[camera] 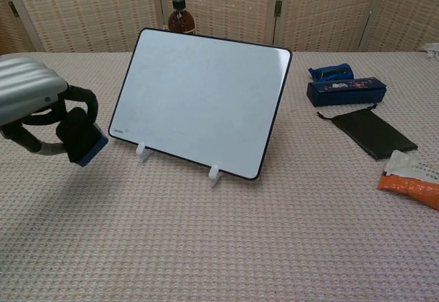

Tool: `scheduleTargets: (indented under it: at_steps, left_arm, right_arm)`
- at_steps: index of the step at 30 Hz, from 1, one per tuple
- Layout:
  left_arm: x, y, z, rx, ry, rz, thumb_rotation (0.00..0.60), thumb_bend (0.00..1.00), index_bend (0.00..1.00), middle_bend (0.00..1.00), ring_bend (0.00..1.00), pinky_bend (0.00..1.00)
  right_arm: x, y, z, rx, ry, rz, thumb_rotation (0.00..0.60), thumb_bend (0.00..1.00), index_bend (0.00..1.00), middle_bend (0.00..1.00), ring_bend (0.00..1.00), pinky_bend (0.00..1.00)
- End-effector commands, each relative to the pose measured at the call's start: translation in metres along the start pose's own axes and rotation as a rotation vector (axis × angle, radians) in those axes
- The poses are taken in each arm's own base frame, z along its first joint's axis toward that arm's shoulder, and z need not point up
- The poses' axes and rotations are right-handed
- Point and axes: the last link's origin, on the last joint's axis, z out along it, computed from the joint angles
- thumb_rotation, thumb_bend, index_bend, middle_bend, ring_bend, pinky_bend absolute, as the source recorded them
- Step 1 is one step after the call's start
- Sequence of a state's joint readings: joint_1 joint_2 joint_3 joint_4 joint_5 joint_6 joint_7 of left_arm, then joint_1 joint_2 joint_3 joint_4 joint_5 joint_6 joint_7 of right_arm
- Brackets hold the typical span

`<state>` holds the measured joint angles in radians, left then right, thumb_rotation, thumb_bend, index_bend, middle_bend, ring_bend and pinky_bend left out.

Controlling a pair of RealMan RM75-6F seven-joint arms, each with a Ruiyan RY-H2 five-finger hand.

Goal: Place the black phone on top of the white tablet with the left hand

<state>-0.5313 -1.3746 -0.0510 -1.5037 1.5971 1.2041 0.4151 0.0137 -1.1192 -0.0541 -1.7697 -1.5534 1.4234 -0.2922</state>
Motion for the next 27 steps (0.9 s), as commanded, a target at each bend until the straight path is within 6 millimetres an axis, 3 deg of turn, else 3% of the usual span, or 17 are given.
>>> scheduleTargets:
  at_steps: [1, 15, 27]
  left_arm:
    - [0.005, 0.011, 0.009, 0.1, 0.059, -0.111, 0.6, 0.3, 0.68, 1.0, 0.97, 1.0]
    - [0.021, 0.093, 0.072, 0.24, 0.197, -0.09, 0.6, 0.34, 0.66, 1.0, 0.97, 1.0]
    - [0.009, 0.13, 0.118, 0.244, 0.144, 0.015, 0.6, 0.35, 0.66, 1.0, 0.97, 1.0]
  right_arm:
    - [0.001, 0.0, -0.002, 0.004, 0.001, 0.003, 0.6, 0.3, 0.0, 0.0, 0.0, 0.0]
    - [0.01, 0.006, -0.007, 0.016, 0.005, 0.046, 0.6, 0.3, 0.0, 0.0, 0.0, 0.0]
    - [0.018, 0.014, -0.01, 0.024, 0.013, 0.087, 0.6, 0.29, 0.0, 0.0, 0.0, 0.0]
